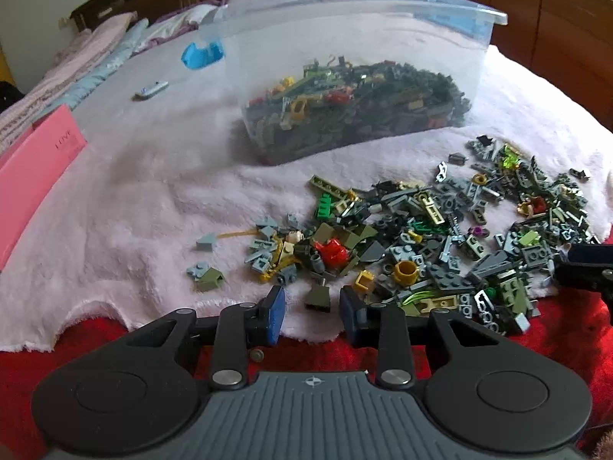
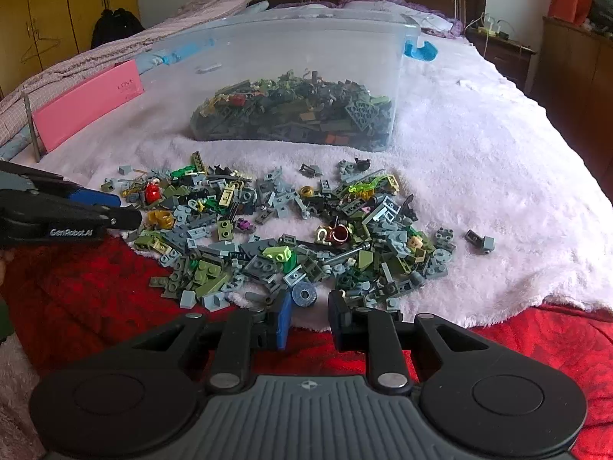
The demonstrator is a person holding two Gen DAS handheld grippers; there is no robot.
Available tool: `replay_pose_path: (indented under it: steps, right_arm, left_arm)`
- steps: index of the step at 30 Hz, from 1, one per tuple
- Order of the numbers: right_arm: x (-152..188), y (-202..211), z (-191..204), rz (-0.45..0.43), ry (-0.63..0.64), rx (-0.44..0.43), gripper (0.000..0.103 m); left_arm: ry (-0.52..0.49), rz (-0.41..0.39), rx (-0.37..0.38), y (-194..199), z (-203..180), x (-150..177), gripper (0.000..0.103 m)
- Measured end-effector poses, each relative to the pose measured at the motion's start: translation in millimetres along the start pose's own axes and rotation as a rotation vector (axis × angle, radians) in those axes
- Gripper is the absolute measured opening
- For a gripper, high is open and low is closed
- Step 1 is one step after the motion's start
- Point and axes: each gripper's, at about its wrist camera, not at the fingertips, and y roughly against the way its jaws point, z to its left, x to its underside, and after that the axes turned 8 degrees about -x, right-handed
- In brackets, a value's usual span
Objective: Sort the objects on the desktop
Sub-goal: 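Lower both open tools back into the loose Lego pile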
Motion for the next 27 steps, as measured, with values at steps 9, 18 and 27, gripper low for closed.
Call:
replay_pose_path:
  steps: [9, 18, 27]
  right_arm:
    - [3.0, -3.9, -1.7, -0.002, -0.018, -0.008, 0.025]
    - [2.3, -7.0, 3.6, -0.005, 0.031, 0.011, 0.026]
    - [2.1, -11.1, 5.1, 0.007, 0.047, 0.012, 0.025]
  left_arm:
    - [-0.035, -0.015, 0.018, 1.2, -7.3, 3.2, 0.019]
    - [-0.025, -0.02, 0.018, -1.9, -4.6, 5.2, 0.016]
    - [-0.025, -0.015, 0.021, -3.4, -3.7, 6.5, 0.017]
